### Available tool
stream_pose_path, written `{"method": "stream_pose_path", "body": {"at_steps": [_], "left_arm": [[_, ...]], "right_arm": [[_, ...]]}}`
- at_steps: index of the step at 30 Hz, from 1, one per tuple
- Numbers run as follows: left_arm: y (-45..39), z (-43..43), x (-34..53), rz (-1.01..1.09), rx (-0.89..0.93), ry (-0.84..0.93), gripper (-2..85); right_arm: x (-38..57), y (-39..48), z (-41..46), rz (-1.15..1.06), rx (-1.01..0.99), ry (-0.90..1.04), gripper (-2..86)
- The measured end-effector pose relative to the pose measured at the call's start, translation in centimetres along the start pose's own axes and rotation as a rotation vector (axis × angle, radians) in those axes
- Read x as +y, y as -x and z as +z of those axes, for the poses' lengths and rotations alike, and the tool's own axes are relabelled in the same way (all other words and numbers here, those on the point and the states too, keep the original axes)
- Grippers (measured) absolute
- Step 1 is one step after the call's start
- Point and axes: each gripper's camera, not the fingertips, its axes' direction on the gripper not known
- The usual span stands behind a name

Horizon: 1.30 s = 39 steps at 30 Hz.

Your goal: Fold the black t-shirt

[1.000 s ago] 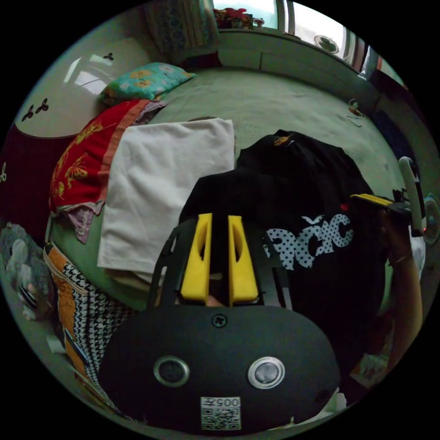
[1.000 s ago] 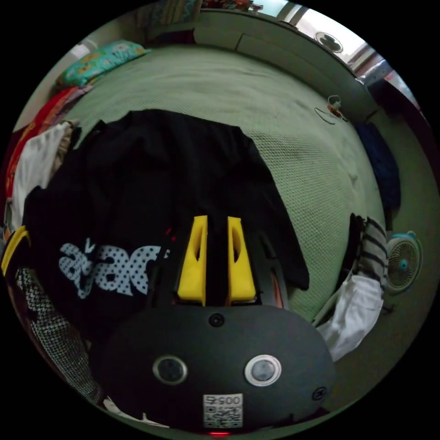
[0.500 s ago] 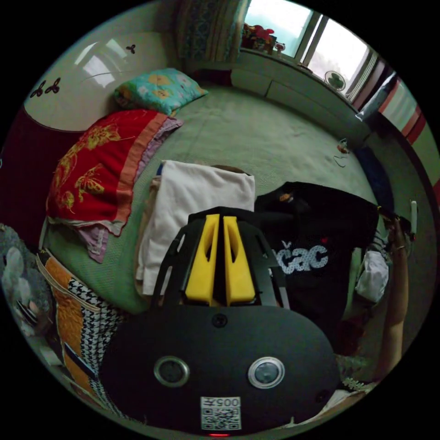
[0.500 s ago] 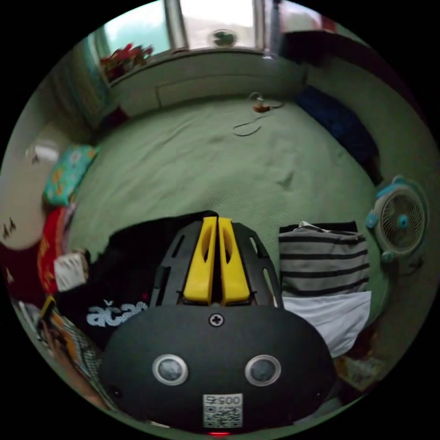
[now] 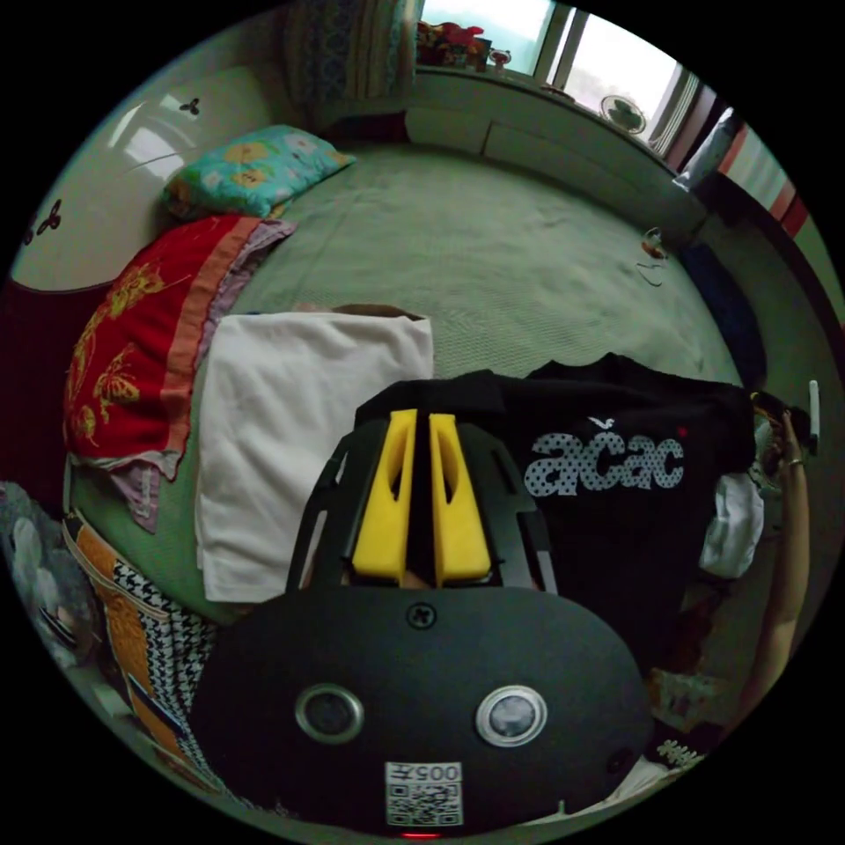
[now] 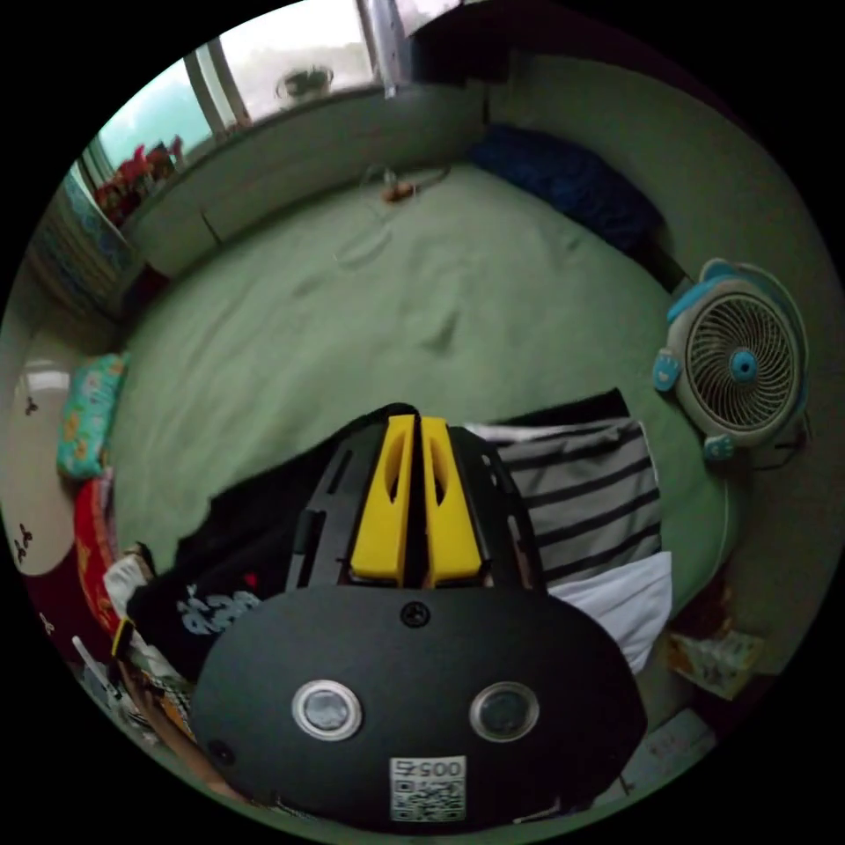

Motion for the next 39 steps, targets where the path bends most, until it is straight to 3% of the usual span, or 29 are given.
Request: {"method": "stream_pose_path", "body": {"at_steps": [6,9,15,20,26,33,39], "left_arm": [[-0.4,-0.1,-0.5,-0.048,-0.095,-0.143,6.6],[-1.6,-0.1,-2.2,-0.013,-0.07,-0.172,6.6],[-10.2,6.4,-8.1,0.158,-0.026,-0.06,6.5],[-17.4,15.0,-12.0,0.222,0.035,0.121,7.0],[-20.6,22.2,-12.6,0.24,0.032,0.256,7.3],[-22.2,23.8,-11.0,0.213,0.089,0.219,2.6],[-23.0,20.7,-10.1,0.158,0.064,0.078,0.9]], "right_arm": [[1.5,-0.2,3.5,-0.002,0.116,-0.036,-0.8],[1.3,1.7,3.8,-0.077,0.048,-0.032,0.3],[3.8,14.0,5.1,-0.388,-0.08,-0.007,1.7],[5.9,22.7,9.2,-0.504,-0.116,0.082,2.9],[6.8,27.3,15.2,-0.52,-0.104,0.189,4.0],[8.5,26.8,17.8,-0.457,-0.147,0.172,0.3],[9.5,25.9,14.1,-0.413,-0.257,0.088,-1.2]]}}
